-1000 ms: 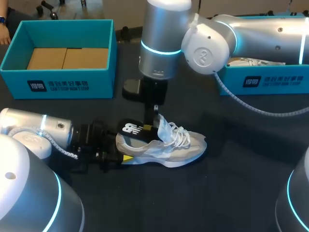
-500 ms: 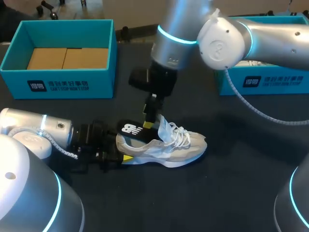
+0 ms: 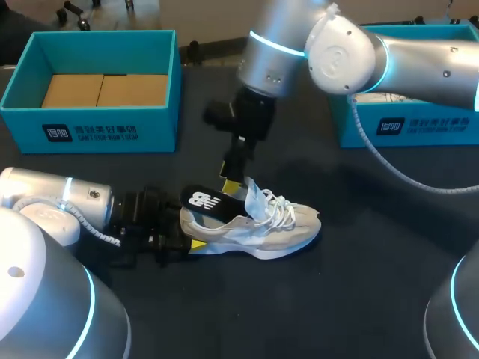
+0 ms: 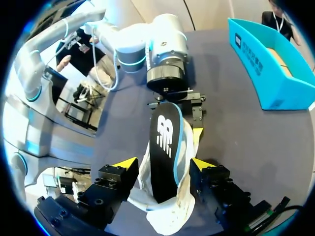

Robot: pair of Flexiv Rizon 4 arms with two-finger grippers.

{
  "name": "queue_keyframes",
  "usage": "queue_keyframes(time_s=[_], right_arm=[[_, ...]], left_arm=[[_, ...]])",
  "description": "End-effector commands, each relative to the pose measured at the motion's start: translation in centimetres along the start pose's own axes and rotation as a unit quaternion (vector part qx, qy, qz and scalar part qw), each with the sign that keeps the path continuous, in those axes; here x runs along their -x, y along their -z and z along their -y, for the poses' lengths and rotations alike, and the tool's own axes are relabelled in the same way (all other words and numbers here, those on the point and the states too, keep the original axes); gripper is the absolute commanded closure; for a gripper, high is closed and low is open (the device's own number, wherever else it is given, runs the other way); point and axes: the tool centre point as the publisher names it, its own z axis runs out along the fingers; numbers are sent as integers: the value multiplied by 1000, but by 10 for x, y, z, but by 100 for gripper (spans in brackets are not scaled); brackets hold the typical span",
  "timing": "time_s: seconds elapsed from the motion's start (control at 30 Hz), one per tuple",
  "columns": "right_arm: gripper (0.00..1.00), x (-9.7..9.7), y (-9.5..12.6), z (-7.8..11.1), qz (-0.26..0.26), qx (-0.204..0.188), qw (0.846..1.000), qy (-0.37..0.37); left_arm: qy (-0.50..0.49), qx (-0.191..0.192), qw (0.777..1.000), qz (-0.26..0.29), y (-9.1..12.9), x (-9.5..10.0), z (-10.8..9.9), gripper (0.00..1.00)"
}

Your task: Take the shoe out of the shoebox, open the shoe tongue, remove and reinsert the insole, then place the shoe into the shoebox

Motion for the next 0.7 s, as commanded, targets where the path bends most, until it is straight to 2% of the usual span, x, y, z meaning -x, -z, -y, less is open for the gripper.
queue_keyframes(time_s=[0.03,0.43,0.7], right_arm=[[34,10,-7,-10,-34,-8,999,-2],[31,12,-25,-14,-92,18,996,2],[42,1,-28,-18,-124,30,992,-4]], left_arm=[[0,2,1000,-1,-3,2,-3,100],[0,2,1000,-1,-3,2,-3,100],[0,2,1000,-1,-3,2,-3,100]])
